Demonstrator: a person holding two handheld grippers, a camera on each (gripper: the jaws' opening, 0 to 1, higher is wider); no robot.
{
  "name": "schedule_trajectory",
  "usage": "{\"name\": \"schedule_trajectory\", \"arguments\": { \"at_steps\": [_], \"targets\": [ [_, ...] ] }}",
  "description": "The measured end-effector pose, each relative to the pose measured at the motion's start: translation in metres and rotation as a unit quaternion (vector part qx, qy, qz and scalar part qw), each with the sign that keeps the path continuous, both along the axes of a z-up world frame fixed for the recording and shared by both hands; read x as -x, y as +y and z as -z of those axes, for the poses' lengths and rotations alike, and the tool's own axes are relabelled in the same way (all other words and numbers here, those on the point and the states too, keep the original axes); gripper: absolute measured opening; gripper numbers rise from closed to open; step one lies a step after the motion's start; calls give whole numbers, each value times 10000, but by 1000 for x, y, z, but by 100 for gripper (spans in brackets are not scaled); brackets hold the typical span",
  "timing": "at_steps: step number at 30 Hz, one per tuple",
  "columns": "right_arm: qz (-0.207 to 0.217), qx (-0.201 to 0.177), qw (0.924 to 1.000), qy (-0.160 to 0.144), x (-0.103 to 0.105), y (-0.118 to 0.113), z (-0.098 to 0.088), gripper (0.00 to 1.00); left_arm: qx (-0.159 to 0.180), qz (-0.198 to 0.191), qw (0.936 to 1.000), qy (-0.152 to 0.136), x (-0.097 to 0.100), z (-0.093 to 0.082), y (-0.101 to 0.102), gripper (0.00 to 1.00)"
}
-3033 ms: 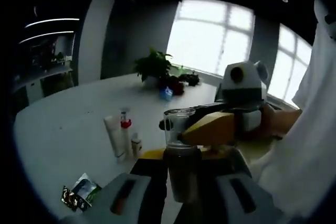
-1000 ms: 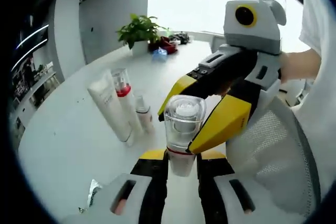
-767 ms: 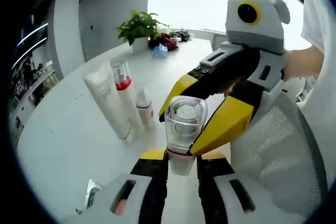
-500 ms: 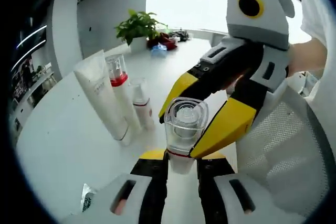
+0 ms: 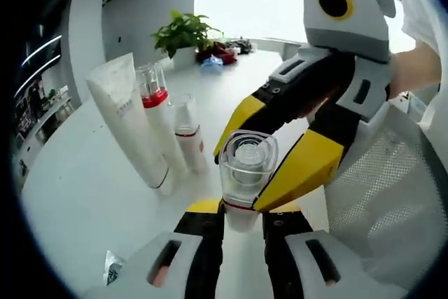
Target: Arrange the skincare products in the storage area until every visible bottle or jar stands upright without overlapping.
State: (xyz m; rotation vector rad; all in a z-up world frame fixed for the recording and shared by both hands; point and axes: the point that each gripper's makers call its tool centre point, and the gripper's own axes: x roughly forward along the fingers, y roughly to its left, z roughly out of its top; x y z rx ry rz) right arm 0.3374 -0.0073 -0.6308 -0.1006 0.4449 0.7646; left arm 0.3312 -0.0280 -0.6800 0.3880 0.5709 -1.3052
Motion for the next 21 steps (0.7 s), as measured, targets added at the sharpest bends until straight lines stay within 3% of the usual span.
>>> {"name": "schedule_trajectory", "arguments": {
  "at_steps": [12, 21],
  "targets": [
    [109, 72, 9999, 91, -4, -9, 15, 23, -75, 99, 9999, 59, -3, 16, -8, 17],
    [407, -189, 9990, -66, -14, -18, 12, 24, 60, 46, 10000, 13, -15, 14, -15, 17]
  ]
}}
